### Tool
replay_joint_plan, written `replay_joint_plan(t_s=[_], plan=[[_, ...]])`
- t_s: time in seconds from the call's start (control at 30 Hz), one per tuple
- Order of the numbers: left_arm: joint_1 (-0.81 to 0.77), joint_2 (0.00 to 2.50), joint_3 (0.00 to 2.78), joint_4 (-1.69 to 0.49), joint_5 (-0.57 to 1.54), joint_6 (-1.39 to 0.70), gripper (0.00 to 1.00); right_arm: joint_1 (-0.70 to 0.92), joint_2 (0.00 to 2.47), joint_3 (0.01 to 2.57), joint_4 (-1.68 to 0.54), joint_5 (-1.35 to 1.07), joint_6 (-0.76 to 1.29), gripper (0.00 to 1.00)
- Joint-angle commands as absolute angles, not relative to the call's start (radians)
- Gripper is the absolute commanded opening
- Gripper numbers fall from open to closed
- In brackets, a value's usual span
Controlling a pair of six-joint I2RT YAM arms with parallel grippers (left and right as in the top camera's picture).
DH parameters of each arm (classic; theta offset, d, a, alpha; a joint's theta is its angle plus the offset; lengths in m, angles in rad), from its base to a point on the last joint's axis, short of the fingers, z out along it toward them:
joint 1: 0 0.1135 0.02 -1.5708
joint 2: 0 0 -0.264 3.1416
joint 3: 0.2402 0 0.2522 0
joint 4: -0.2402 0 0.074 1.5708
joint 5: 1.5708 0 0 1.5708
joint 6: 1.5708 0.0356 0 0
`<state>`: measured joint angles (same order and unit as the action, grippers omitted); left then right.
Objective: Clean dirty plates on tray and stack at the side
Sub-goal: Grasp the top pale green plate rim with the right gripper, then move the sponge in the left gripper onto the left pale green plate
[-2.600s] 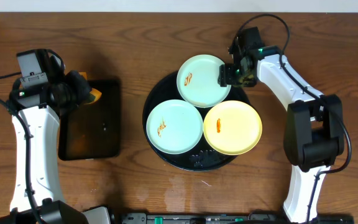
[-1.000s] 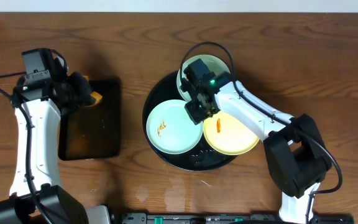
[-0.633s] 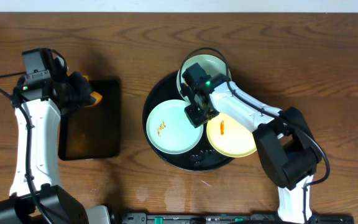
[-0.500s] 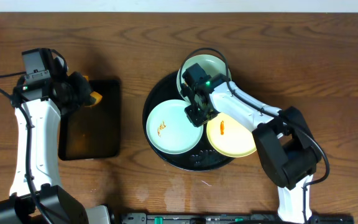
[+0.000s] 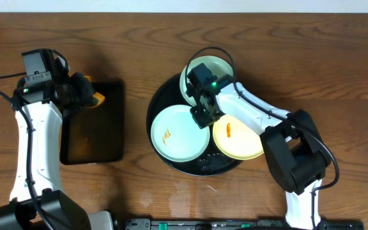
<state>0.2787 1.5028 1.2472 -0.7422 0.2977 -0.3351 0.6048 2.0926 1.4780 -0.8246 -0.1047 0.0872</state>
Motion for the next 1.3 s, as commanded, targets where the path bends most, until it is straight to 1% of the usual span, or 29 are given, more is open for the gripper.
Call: replay_joint_plan(t_s=[0.0,0.13,0.23,0.33,0.4,0.47,0.57,0.73,0.87,0.93,1.03,1.13,1.27], plan=[[0.278,1.464,1.288,-0.732,0.331,-0.317,0.07,0.614,2.106,1.489,-0.831,-0.136,0.081,0.01],[0.275,1.454,1.283,-0.712,0.328,-0.318,0.08,0.614,2.106,1.489,-0.828,-0.136,0.081,0.01],[0.250,1.478,1.262,-0.754,0.342,-0.326,0.08,0.614,2.106,1.489,-0.820,-0.136,0.081,0.01],[0.204,1.515,1.253,-0.823,0.443,-0.347,0.07,0.614,2.106,1.489,-0.818,-0.136,0.082,0.01],[0.164,1.530,1.253,-0.827,0.518,-0.349,0.08,0.614,2.106,1.489,-0.816,-0.134,0.094,0.01],[0.122,1.532,1.253,-0.805,0.551,-0.352,0.07,0.614,2.106,1.489,-0.805,-0.134,0.131,0.01],[0.057,1.534,1.253,-0.788,0.545,-0.361,0.07,0.614,2.106,1.490,-0.797,-0.135,0.153,0.01],[-0.049,1.559,1.245,-0.789,0.530,-0.461,0.07,0.610,2.106,1.501,-0.797,-0.102,0.210,0.01],[-0.157,1.615,1.245,-0.751,0.528,-0.477,0.07,0.609,2.106,1.512,-0.799,-0.101,0.241,0.01],[-0.210,1.655,1.245,-0.740,0.476,-0.541,0.08,0.609,2.106,1.516,-0.798,-0.101,0.255,0.01],[-0.289,1.735,1.245,-0.739,0.340,-0.642,0.07,0.608,2.106,1.527,-0.801,-0.095,0.265,0.01],[-0.323,1.805,1.245,-0.735,0.317,-0.680,0.08,0.607,2.106,1.545,-0.824,-0.048,0.322,0.01],[-0.332,1.880,1.245,-0.727,0.321,-0.695,0.07,0.607,2.106,1.557,-0.830,-0.049,0.322,0.01]])
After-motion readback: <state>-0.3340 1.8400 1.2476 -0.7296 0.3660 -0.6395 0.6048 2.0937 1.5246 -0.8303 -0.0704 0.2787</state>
